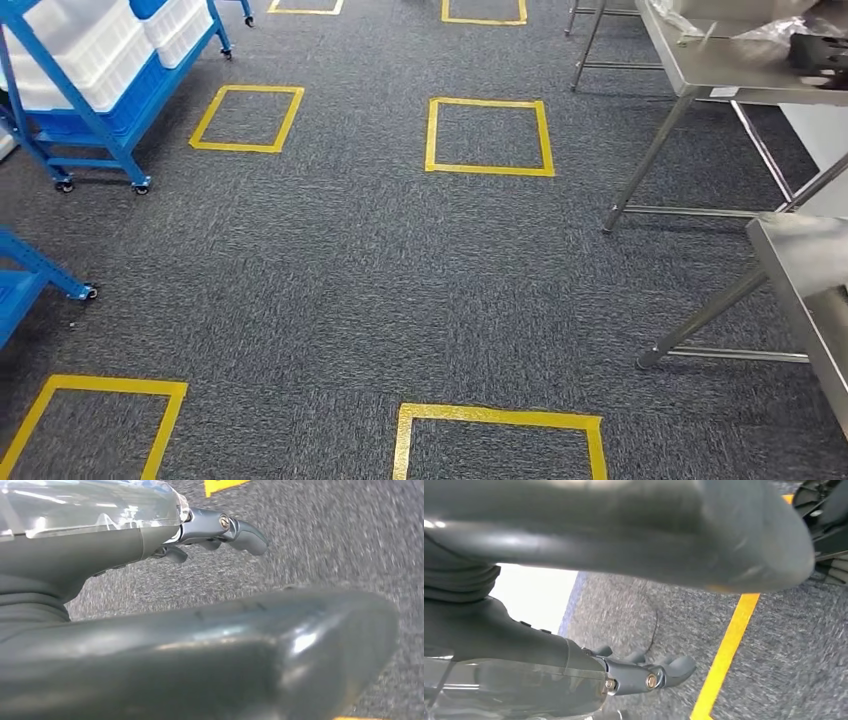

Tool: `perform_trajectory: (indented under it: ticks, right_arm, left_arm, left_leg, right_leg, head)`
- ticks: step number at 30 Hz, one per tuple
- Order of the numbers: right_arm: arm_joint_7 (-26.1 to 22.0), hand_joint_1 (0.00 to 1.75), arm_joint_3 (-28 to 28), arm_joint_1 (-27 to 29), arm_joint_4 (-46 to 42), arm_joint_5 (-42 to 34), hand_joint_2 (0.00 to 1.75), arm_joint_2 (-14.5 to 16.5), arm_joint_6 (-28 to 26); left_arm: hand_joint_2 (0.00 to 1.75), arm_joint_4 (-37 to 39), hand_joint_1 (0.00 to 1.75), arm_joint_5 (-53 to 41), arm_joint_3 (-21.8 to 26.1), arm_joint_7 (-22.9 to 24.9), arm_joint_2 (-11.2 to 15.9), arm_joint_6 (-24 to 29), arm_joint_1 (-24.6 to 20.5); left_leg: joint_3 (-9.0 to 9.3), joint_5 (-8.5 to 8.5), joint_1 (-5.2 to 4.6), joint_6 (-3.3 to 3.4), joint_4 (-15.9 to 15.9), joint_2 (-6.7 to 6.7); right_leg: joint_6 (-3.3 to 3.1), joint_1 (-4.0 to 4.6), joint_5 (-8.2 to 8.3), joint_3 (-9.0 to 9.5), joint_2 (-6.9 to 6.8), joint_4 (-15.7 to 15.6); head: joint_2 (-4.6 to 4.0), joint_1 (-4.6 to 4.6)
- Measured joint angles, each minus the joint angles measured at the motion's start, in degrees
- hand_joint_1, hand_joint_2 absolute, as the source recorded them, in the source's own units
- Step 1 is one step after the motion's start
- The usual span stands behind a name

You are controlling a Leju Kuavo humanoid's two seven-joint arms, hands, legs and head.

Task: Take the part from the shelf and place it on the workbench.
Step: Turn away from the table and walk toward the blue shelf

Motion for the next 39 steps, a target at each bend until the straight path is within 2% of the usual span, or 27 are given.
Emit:
perform_trajectory:
  ticks: [1, 2, 3, 5, 7, 9, 11, 13, 14, 15, 16, 17, 18, 20, 22, 24, 25, 27, 29, 30, 31, 32, 33, 34, 36, 38, 39]
  right_arm:
    - [0.0, 0.00, 0.0, 0.1, 0.0, 0.0, 0.00, 0.0, 0.0]
    - [0.0, 0.00, 0.0, 0.1, 0.0, 0.1, 0.00, 0.0, 0.0]
    - [0.0, 0.00, 0.0, 0.1, 0.0, 0.1, 0.00, 0.0, 0.0]
    - [0.0, 0.00, 0.0, 0.2, 0.0, 0.1, 0.00, 0.0, 0.0]
    - [0.0, 0.00, 0.0, 0.3, 0.1, 0.1, 0.00, 0.0, -0.1]
    - [0.0, 0.00, 0.0, 0.2, 0.1, 0.1, 0.00, 0.0, -0.2]
    - [0.1, 0.00, 0.0, 0.1, 0.1, 0.1, 0.00, 0.1, -0.2]
    - [0.1, 0.00, 0.0, 0.4, 0.1, 0.1, 0.00, 0.1, -0.3]
    - [0.1, 0.00, 0.0, 0.5, 0.1, 0.1, 0.00, 0.1, -0.3]
    - [0.1, 0.00, 0.0, 0.6, 0.1, 0.1, 0.00, 0.1, -0.3]
    - [0.0, 0.00, 0.0, 0.6, 0.1, 0.1, 0.00, 0.1, -0.2]
    - [0.0, 0.00, 0.0, 0.5, 0.1, 0.2, 0.00, 0.1, -0.2]
    - [-0.1, 0.00, 0.0, 0.5, 0.1, 0.2, 0.00, 0.1, -0.2]
    - [-0.4, 0.00, 0.0, 0.4, 0.1, 0.3, 0.00, 0.1, -0.2]
    - [-0.6, 0.00, 0.0, 0.3, 0.1, 0.4, 0.00, 0.1, -0.3]
    - [-0.9, 0.00, 0.0, 0.0, 0.1, 0.5, 0.00, 0.1, -0.3]
    - [-1.0, 0.00, 0.0, -0.2, 0.1, 0.5, 0.00, 0.1, -0.4]
    - [-1.2, 0.00, 0.0, -0.3, 0.1, 0.6, 0.00, 0.1, -0.5]
    - [-1.2, 0.00, 0.0, -0.1, 0.1, 0.6, 0.00, 0.2, -0.6]
    - [-1.2, 0.00, 0.0, -0.1, 0.1, 0.6, 0.00, 0.2, -0.6]
    - [-1.2, 0.00, 0.0, -0.1, 0.1, 0.6, 0.00, 0.2, -0.5]
    - [-1.2, 0.00, 0.0, -0.1, 0.1, 0.6, 0.00, 0.2, -0.5]
    - [-1.2, 0.00, 0.0, -0.1, 0.1, 0.7, 0.00, 0.2, -0.5]
    - [-1.2, 0.00, 0.0, -0.1, 0.1, 0.7, 0.00, 0.1, -0.5]
    - [-1.2, 0.00, 0.0, -0.1, 0.2, 0.7, 0.00, 0.1, -0.4]
    - [-1.2, 0.00, 0.0, -0.2, 0.2, 0.8, 0.00, 0.1, -0.3]
    - [-1.2, 0.00, 0.0, -0.4, 0.2, 0.8, 0.00, 0.1, -0.2]
  left_arm:
    - [0.00, 0.0, 0.00, 0.0, 0.0, 0.0, 0.0, -0.1, 0.0]
    - [0.00, 0.0, 0.00, 0.0, 0.0, 0.0, 0.0, -0.2, 0.0]
    - [0.00, 0.0, 0.00, 0.0, 0.0, 0.0, 0.0, -0.3, 0.1]
    - [0.00, 0.0, 0.00, 0.1, 0.1, 0.0, -0.1, -0.5, 0.1]
    - [0.00, 0.0, 0.00, 0.1, 0.1, -0.2, -0.1, -0.7, 0.1]
    - [0.00, 0.0, 0.00, 0.2, 0.2, -0.4, 0.0, -0.7, 0.3]
    - [0.00, 0.0, 0.00, 0.4, 0.2, -0.6, 0.0, -0.8, 0.5]
    - [0.00, -0.1, 0.00, 0.5, 0.3, -0.7, 0.0, -0.8, 0.5]
    - [0.00, -0.1, 0.00, 0.5, 0.3, -0.7, 0.0, -0.8, 0.5]
    - [0.00, -0.1, 0.00, 0.5, 0.3, -0.7, 0.0, -0.8, 0.5]
    - [0.00, -0.1, 0.00, 0.6, 0.3, -0.7, 0.0, -0.8, 0.5]
    - [0.00, -0.1, 0.00, 0.6, 0.4, -0.8, 0.0, -0.8, 0.6]
    - [0.00, -0.1, 0.00, 0.7, 0.5, -0.9, 0.0, -0.8, 0.7]
    - [0.00, -0.1, 0.00, 0.9, 0.7, -1.1, 0.0, -0.9, 0.7]
    - [0.00, -0.1, 0.00, 1.1, 0.9, -1.4, 0.0, -1.1, 0.5]
    - [0.00, -0.2, 0.00, 1.2, 1.1, -1.7, 0.1, -1.3, 0.6]
    - [0.00, -0.2, 0.00, 1.2, 1.2, -1.7, 0.1, -1.3, 0.6]
    - [0.00, -0.3, 0.00, 1.3, 1.3, -1.8, 0.1, -1.5, 0.7]
    - [0.00, -0.3, 0.00, 1.4, 1.3, -1.8, 0.2, -1.6, 0.5]
    - [0.00, -0.4, 0.00, 1.4, 1.4, -1.8, 0.2, -1.6, 0.4]
    - [0.00, -0.4, 0.00, 1.5, 1.4, -1.8, 0.2, -1.6, 0.3]
    - [0.00, -0.4, 0.00, 1.6, 1.4, -1.8, 0.2, -1.6, 0.3]
    - [0.00, -0.4, 0.00, 1.6, 1.4, -1.8, 0.2, -1.7, 0.3]
    - [0.00, -0.4, 0.00, 1.6, 1.5, -1.8, 0.2, -1.7, 0.3]
    - [0.00, -0.4, 0.00, 1.7, 1.5, -1.8, 0.2, -1.7, 0.2]
    - [0.00, -0.5, 0.00, 1.7, 1.6, -1.9, 0.2, -1.7, 0.3]
    - [0.00, -0.5, 0.00, 1.7, 1.6, -1.9, 0.2, -1.7, 0.3]
  left_leg:
    - [0.09, -0.07, -0.07, 0.02, 0.1, -0.85]
    - [0.22, -0.15, -0.10, -0.01, 0.2, -1.75]
    - [0.36, -0.28, -0.09, -0.12, 0.3, -2.63]
    - [0.28, -0.65, -0.06, -0.52, 0.8, -4.15]
    - [-0.18, -0.88, -0.02, -1.14, 1.2, -5.37]
    - [-0.45, -0.94, 0.08, -1.81, 1.2, -6.43]
    - [-1.15, -2.09, 0.06, -2.36, 2.9, -4.72]
    - [-4.02, -5.33, 0.17, -2.86, 9.0, -1.11]
    - [-6.07, -7.09, 0.33, -3.10, 13.0, 0.01]
    - [-7.81, -8.20, 0.48, -3.27, 16.2, 0.56]
    - [-8.68, -8.21, 0.59, -3.36, 17.7, 0.80]
    - [-8.43, -7.14, 0.65, -3.36, 17.0, 0.98]
    - [-6.95, -5.14, 0.64, -3.25, 14.0, 1.45]
    - [-2.90, -1.55, 0.28, -2.68, 5.9, 3.80]
    - [-1.01, -0.55, -0.28, -2.00, 1.9, 5.43]
    - [-1.01, -0.54, -0.56, -1.38, 1.4, 4.56]
    - [-0.81, -0.30, -0.48, -1.10, 0.9, 3.92]
    - [-0.23, 0.26, -0.12, -0.42, 0.0, 2.69]
    - [-0.09, 0.48, 0.01, -0.01, -0.2, 1.45]
    - [-0.10, 0.48, -0.02, 0.08, -0.2, 0.69]
    - [-0.04, 0.44, -0.04, 0.10, -0.2, -0.14]
    - [0.06, 0.38, -0.04, 0.07, -0.1, -1.03]
    - [0.19, 0.29, 0.01, -0.04, 0.0, -1.91]
    - [0.30, 0.15, 0.08, -0.23, 0.2, -2.76]
    - [0.08, -0.25, 0.07, -0.86, 0.8, -4.22]
    - [-0.45, -0.42, 0.13, -1.59, 1.2, -5.33]
    - [-0.64, -0.38, 0.25, -1.96, 1.1, -5.88]
  right_leg:
    - [-0.02, 0.01, 0.45, -0.93, 0.13, 1.2]
    - [-0.08, 0.00, 2.08, -0.80, 0.27, 0.0]
    - [-0.18, -0.03, 4.50, 0.32, 0.67, -3.1]
    - [-0.42, -0.21, 8.13, 3.10, 3.03, -10.4]
    - [-0.67, -0.25, 8.80, 4.22, 4.49, -13.4]
    - [-1.15, -0.18, 8.74, 4.44, 3.41, -13.8]
    - [-1.87, -0.27, 8.78, 4.85, 2.02, -14.2]
    - [-2.45, -0.14, 8.65, 5.15, 0.48, -14.5]
    - [-2.61, 0.01, 8.52, 5.22, -0.33, -14.5]
    - [-2.68, 0.15, 8.38, 5.31, -1.13, -14.5]
    - [-2.70, 0.24, 8.22, 5.44, -1.91, -14.4]
    - [-2.66, 0.29, 8.05, 5.65, -2.64, -14.4]
    - [-2.57, 0.31, 7.83, 5.95, -3.35, -14.4]
    - [-2.21, 0.40, 7.34, 6.63, -4.64, -14.4]
    - [-1.64, 0.46, 6.97, 7.05, -5.68, -14.5]
    - [-1.04, 0.39, 6.80, 7.47, -6.68, -14.7]
    - [-0.74, 0.29, 6.57, 7.70, -6.27, -14.6]
    - [-0.36, 0.15, 4.69, 6.79, -3.37, -12.1]
    - [-0.31, 0.04, 1.21, 3.23, -0.41, -5.1]
    - [-0.27, 0.03, -0.06, 1.17, 0.03, -1.4]
    - [-0.20, 0.00, -0.26, -0.31, 0.17, 0.9]
    - [-0.14, -0.04, 0.72, -0.86, 0.23, 1.1]
    - [-0.11, -0.12, 2.78, -0.29, 0.41, -1.0]
    - [-0.10, -0.24, 5.36, 1.10, 0.99, -4.8]
    - [-0.17, -0.43, 8.42, 3.68, 3.15, -11.6]
    - [-0.46, -0.32, 8.68, 4.40, 4.04, -13.7]
    - [-0.76, -0.27, 8.78, 4.42, 3.45, -13.8]
  head:
    - [0.00, 0.00]
    - [0.00, 0.00]
    - [0.00, 0.00]
    - [-0.01, 0.00]
    - [-0.01, 0.00]
    - [0.00, -0.01]
    - [0.00, -0.02]
    - [0.00, -0.02]
    - [0.00, -0.02]
    - [0.00, -0.02]
    - [0.00, -0.02]
    - [0.00, -0.02]
    - [0.00, -0.02]
    - [0.00, -0.02]
    - [0.00, -0.02]
    - [0.00, -0.02]
    - [0.00, -0.02]
    - [0.00, -0.01]
    - [0.00, 0.01]
    - [0.00, 0.02]
    - [0.00, 0.02]
    - [0.00, 0.02]
    - [0.00, 0.02]
    - [0.00, 0.02]
    - [-0.01, 0.02]
    - [-0.01, 0.02]
    - [0.00, 0.01]
